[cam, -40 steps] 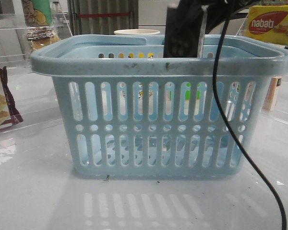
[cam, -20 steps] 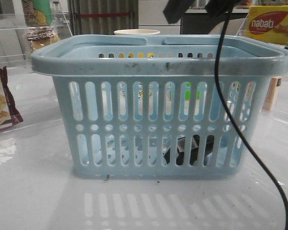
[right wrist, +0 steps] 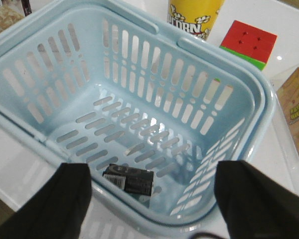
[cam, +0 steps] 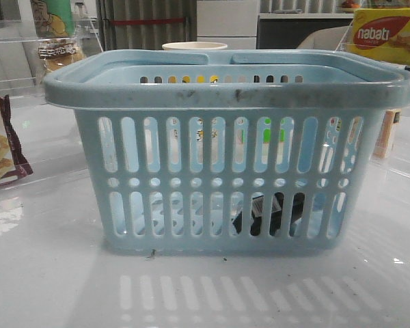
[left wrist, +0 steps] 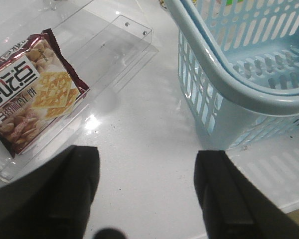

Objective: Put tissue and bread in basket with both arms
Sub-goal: 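Raise the right gripper out of the basket and pull it back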

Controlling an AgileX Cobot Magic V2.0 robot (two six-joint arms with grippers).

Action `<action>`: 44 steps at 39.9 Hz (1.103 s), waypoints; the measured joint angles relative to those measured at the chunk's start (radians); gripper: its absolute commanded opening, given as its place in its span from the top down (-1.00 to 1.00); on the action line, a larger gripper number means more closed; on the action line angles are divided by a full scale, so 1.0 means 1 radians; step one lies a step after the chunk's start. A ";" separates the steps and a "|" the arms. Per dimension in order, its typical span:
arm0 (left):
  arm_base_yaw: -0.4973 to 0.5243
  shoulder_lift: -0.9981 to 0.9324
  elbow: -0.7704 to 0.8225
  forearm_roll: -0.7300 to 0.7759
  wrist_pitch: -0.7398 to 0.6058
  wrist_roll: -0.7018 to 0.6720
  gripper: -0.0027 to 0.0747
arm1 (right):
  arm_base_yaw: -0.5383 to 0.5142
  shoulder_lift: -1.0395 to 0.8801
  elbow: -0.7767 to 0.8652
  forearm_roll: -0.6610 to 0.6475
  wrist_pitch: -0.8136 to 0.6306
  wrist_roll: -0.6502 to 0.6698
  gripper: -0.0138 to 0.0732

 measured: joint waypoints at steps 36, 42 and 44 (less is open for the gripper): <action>0.000 0.000 0.000 0.000 0.000 0.000 -0.30 | 0.000 -0.374 0.276 0.000 0.091 0.000 -0.73; 0.000 0.000 0.000 0.000 0.000 0.000 -0.30 | 0.000 -0.374 0.276 0.000 0.091 0.000 -0.73; 0.000 0.000 0.000 0.000 0.000 0.000 -0.30 | 0.000 -0.374 0.276 0.000 0.091 0.000 -0.73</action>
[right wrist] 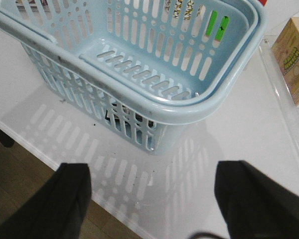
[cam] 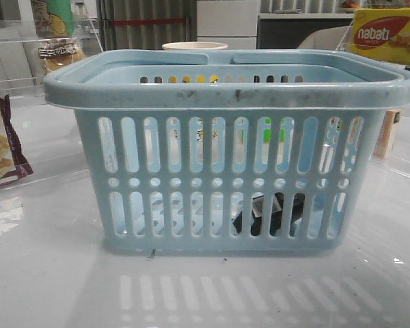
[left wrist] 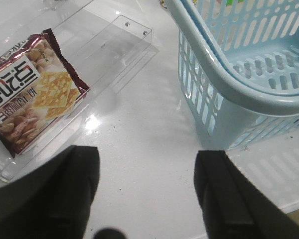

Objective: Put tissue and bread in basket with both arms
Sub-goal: 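Raise the right gripper out of the basket and pull it back, then reach the left gripper to the bagged bread roll and grasp it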

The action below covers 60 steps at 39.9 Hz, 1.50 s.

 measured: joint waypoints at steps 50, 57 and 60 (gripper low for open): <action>0.135 0.801 -0.575 0.102 -0.137 0.000 -0.76 | 0.000 0.000 0.000 0.000 0.000 0.000 -0.73; 0.162 0.984 -0.777 0.112 -0.139 0.000 -0.76 | 0.000 0.000 0.000 0.000 0.000 0.000 -0.73; 0.179 1.056 -0.847 0.109 -0.139 -0.002 -0.76 | 0.000 0.000 0.000 0.000 0.000 0.000 -0.73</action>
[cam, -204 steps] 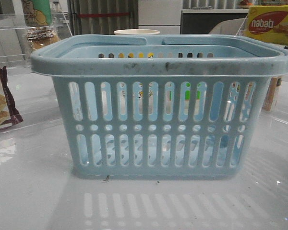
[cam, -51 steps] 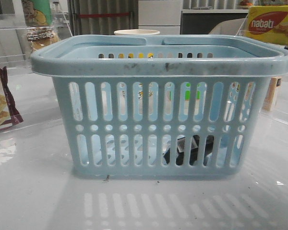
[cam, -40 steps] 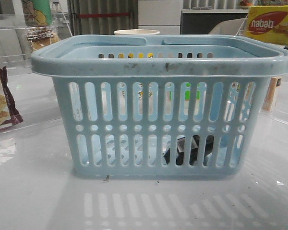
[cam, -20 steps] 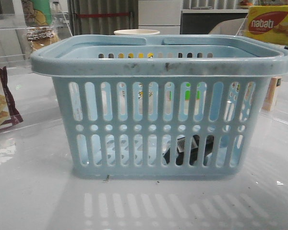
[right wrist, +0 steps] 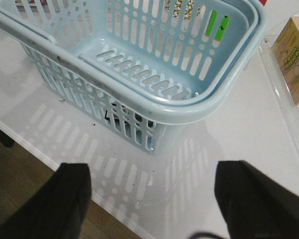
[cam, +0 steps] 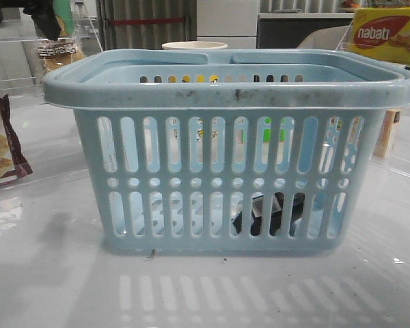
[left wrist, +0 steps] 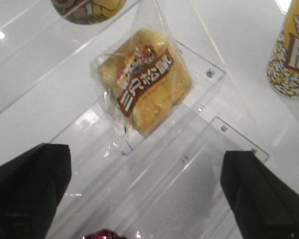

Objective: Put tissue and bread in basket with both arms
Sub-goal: 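Reach the left gripper to the bagged bread roll and grasp it, then carry the bagged bread over the blue basket and open the left gripper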

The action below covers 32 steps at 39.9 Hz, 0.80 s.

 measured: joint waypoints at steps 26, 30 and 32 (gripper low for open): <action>0.058 0.284 -0.219 -0.126 -0.126 -0.004 -0.16 | 0.000 0.000 0.000 0.000 0.000 0.000 -0.73; 0.058 0.284 -0.222 -0.128 -0.133 -0.004 0.06 | 0.000 0.000 0.000 0.000 0.000 0.000 -0.73; 0.058 0.284 -0.222 -0.128 -0.134 -0.004 0.15 | 0.000 0.000 0.000 0.000 0.000 0.000 -0.73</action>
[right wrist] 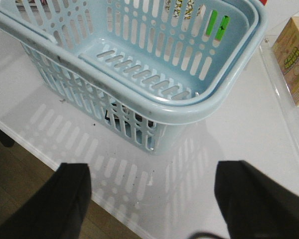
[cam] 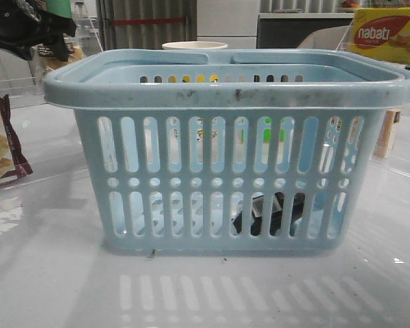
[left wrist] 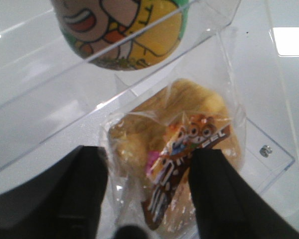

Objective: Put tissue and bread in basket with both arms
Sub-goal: 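Carry the bagged bread over the blue basket and open the left gripper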

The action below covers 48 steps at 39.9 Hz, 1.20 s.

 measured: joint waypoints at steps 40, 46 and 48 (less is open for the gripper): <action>-0.135 -0.407 0.000 -0.076 0.351 0.076 0.70 | 0.000 0.000 0.000 0.000 0.000 0.000 -0.73; -0.260 -0.457 0.000 -0.076 0.411 0.113 0.70 | 0.000 0.000 0.000 0.000 0.000 0.000 -0.73; -0.306 -0.460 0.000 -0.076 0.423 0.129 0.70 | 0.000 0.000 0.000 0.000 0.000 0.000 -0.73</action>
